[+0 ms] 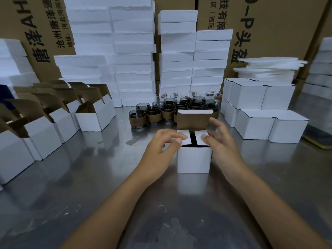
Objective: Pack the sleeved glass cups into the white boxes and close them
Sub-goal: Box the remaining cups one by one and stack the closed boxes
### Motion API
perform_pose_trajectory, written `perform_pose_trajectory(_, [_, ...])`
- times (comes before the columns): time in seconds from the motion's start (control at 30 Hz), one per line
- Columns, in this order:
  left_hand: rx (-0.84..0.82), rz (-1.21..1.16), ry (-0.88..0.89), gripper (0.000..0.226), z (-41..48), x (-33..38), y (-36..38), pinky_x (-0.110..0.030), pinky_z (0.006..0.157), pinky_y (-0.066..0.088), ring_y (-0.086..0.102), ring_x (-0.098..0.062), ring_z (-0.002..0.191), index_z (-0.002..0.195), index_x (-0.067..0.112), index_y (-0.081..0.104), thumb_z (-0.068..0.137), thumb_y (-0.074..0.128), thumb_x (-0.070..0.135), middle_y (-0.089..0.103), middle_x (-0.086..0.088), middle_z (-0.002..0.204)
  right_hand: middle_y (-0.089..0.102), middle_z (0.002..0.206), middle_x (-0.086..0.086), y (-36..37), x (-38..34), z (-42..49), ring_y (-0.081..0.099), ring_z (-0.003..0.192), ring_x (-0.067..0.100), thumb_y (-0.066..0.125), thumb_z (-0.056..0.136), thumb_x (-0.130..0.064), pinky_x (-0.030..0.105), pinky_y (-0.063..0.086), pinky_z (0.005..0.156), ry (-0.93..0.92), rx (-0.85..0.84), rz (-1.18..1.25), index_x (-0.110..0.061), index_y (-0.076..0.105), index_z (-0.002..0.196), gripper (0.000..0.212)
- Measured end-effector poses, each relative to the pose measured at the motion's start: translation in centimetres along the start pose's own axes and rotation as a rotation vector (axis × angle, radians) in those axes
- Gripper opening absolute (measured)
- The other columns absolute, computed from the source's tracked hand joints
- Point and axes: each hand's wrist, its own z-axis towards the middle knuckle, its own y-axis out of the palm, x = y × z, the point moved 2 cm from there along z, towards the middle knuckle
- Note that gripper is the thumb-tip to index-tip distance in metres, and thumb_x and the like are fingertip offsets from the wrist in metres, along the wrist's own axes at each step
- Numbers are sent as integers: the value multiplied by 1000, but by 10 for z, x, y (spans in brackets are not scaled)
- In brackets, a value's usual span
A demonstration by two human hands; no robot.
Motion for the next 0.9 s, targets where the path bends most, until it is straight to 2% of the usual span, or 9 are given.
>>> perform_pose_trajectory(0.1, [3, -118, -83, 11, 2, -2, 2, -22, 86, 39, 56, 3, 98, 97, 36, 51, 93, 54, 26, 54, 14, 113, 69, 77, -22, 0, 2, 1, 63, 73, -7, 54, 91, -1, 11, 48, 63, -29, 8, 3, -33, 55, 92, 32])
perform_pose_trajectory(0.17, [21, -162, -92, 24, 4, -2, 2, -25, 91, 42, 56, 1, 102, 103, 41, 44, 92, 57, 25, 50, 14, 119, 69, 78, -18, 0, 2, 0, 63, 73, -6, 55, 91, -2, 14, 49, 60, -31, 10, -10, -29, 56, 84, 28])
perform_pose_trajectory(0.27, [-19, -147, -79, 33, 4, -1, 2, -20, 94, 40, 51, 14, 105, 109, 55, 46, 93, 54, 27, 48, 19, 125, 68, 79, -17, 1, 3, -1, 62, 70, -1, 53, 92, -5, 15, 46, 56, -2, 26, 2, -28, 57, 78, 27])
perform_pose_trajectory(0.4, [-60, -201, -127, 23, 1, -3, 2, -1, 74, 36, 51, 12, 105, 104, 46, 58, 99, 42, 30, 60, 22, 115, 68, 90, -9, 1, -1, 0, 61, 82, 4, 41, 95, -12, 19, 45, 69, 115, 101, 72, -26, 64, 72, 35])
perform_pose_trajectory(0.47, [-62, -204, -115, 26, -1, 1, 2, 4, 74, 33, 49, 17, 105, 108, 44, 56, 96, 34, 50, 59, 31, 110, 66, 101, -7, 2, -3, -2, 58, 95, 6, 39, 99, -28, 25, 43, 83, 119, 86, 18, -26, 65, 80, 32])
perform_pose_trajectory(0.53, [-61, -205, -79, 43, -2, 4, 2, 4, 78, 32, 48, 20, 102, 109, 42, 54, 82, 31, 67, 57, 38, 104, 63, 100, -13, 5, -6, -8, 57, 93, -4, 35, 93, -56, 19, 43, 83, 49, 19, -42, -29, 62, 90, 38])
perform_pose_trajectory(0.63, [-38, -206, -59, 46, -1, 1, 2, -11, 87, 41, 53, 11, 100, 107, 42, 52, 72, 44, 71, 58, 34, 97, 58, 93, -24, 10, -11, -18, 52, 78, -19, 43, 70, -72, 2, 39, 67, -57, -70, -127, -35, 54, 97, 47])
perform_pose_trajectory(0.77, [-13, -176, -40, 38, 0, -2, 2, -42, 104, 40, 55, -5, 110, 106, 40, 52, 76, 49, 63, 62, 23, 103, 56, 99, -18, 12, -10, -19, 52, 76, -12, 49, 66, -61, 5, 40, 64, -102, -71, -228, -32, 50, 108, 51])
perform_pose_trajectory(0.9, [-14, -192, -37, 34, 2, -3, 1, -33, 94, 46, 57, -4, 106, 106, 37, 53, 80, 53, 59, 63, 20, 103, 56, 104, -12, 13, -10, -19, 56, 90, 3, 52, 70, -57, 16, 46, 74, -123, -69, -242, -34, 50, 106, 43])
